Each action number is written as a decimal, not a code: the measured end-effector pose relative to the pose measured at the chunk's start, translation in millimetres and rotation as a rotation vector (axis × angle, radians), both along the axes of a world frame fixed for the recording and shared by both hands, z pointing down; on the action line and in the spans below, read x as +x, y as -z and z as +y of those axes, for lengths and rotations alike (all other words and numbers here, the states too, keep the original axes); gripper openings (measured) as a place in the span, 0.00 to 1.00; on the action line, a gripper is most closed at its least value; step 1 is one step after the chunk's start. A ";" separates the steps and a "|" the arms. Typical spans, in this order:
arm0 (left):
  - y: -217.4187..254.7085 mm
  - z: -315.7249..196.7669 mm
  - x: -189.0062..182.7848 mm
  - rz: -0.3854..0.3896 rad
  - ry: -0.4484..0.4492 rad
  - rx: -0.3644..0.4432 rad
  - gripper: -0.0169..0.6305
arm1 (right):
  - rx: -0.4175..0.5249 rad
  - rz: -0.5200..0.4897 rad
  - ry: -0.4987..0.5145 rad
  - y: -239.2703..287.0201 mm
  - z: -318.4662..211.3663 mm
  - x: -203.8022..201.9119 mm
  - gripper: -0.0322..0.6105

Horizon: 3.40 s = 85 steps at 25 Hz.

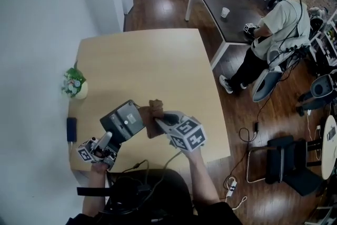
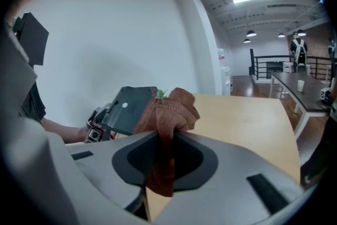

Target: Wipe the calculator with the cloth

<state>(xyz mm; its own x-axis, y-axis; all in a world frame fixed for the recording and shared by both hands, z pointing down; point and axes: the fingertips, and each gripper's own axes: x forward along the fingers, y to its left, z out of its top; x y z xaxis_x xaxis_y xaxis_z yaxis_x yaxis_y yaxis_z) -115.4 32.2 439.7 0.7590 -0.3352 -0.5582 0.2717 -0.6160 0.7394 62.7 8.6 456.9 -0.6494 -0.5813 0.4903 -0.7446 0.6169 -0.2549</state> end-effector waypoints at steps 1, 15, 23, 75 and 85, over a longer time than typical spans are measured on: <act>7.2 1.1 3.8 0.019 -0.003 -0.013 0.11 | 0.000 -0.003 -0.023 0.2 1.2 8.6 0.15; 18.1 3.3 11.3 0.010 0.014 0.003 0.12 | 0.077 -0.050 0.192 27.8 36.5 -75.5 0.16; -20.0 9.2 -13.5 -0.083 0.023 0.046 0.11 | 0.021 -0.010 -0.048 7.7 6.7 13.6 0.15; -29.6 9.6 21.7 -0.236 -0.021 -0.027 0.12 | 0.597 0.434 0.342 100.0 0.0 -90.2 0.15; -2.8 0.9 11.2 -0.063 0.019 -0.120 0.12 | 0.563 0.621 0.590 21.4 65.8 -136.9 0.15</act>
